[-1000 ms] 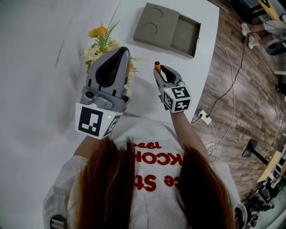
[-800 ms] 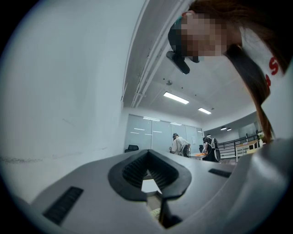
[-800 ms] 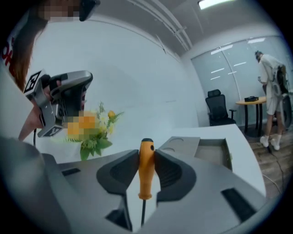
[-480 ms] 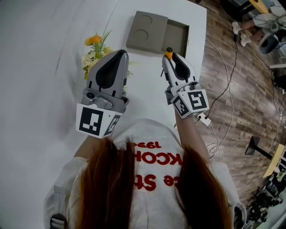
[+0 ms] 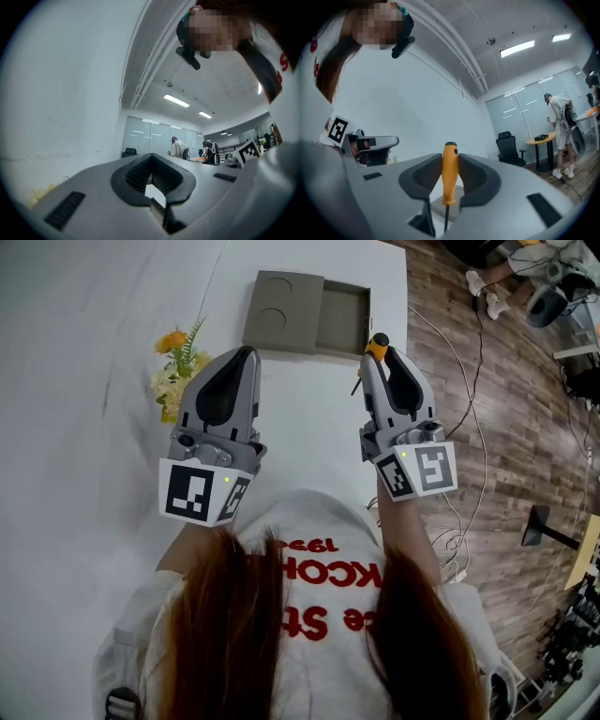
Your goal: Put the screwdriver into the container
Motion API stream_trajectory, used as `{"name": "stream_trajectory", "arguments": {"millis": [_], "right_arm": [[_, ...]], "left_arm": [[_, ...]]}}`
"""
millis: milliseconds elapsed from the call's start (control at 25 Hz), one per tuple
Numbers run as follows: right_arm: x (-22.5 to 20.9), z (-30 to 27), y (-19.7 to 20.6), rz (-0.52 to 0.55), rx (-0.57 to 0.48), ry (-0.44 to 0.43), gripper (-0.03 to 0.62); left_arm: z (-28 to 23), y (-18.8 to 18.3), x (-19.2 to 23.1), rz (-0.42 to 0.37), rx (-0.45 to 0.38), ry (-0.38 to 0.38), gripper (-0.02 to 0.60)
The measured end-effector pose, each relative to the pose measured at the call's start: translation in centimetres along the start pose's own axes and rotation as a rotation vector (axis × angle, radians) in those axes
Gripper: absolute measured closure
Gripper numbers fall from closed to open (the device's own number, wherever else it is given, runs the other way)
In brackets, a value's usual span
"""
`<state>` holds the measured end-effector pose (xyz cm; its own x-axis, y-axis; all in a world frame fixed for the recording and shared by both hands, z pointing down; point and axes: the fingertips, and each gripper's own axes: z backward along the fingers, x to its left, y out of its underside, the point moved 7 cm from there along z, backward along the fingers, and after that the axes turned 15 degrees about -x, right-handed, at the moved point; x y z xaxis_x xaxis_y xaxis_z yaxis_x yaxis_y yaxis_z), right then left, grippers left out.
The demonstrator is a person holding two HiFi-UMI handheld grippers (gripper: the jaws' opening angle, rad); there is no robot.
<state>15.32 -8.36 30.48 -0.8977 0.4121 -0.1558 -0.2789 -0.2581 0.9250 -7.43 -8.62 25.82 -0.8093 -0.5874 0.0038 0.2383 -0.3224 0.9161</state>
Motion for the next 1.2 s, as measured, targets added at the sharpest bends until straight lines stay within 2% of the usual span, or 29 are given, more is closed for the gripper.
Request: {"name": "stream_trajectory", "arguments": {"millis": [280, 520, 760, 1200], "right_arm": [[-2.4, 1.7, -0.4, 0.049, 0.014, 0.078, 0.482], [-4.6, 1.0, 0.1, 0.046, 0.073, 0.1, 0.482], [-7.9, -2.1, 4.7, 0.011, 0.198, 0.084, 0.482], [-12.5, -8.0, 15.0, -0.036, 0.316, 0.076, 0.482]], "left_arm": [[-1.2, 1.6, -0.7, 0.031, 0.003, 0.036, 0.575], [-2.2, 1.7, -0.9, 0.044, 0.03, 0.042, 0.575], [-2.5, 2.3, -0.8, 0.047, 0.058, 0.034, 0.575], [-2.0, 3.2, 0.3, 0.075, 0.066, -0.005, 0.575]]}}
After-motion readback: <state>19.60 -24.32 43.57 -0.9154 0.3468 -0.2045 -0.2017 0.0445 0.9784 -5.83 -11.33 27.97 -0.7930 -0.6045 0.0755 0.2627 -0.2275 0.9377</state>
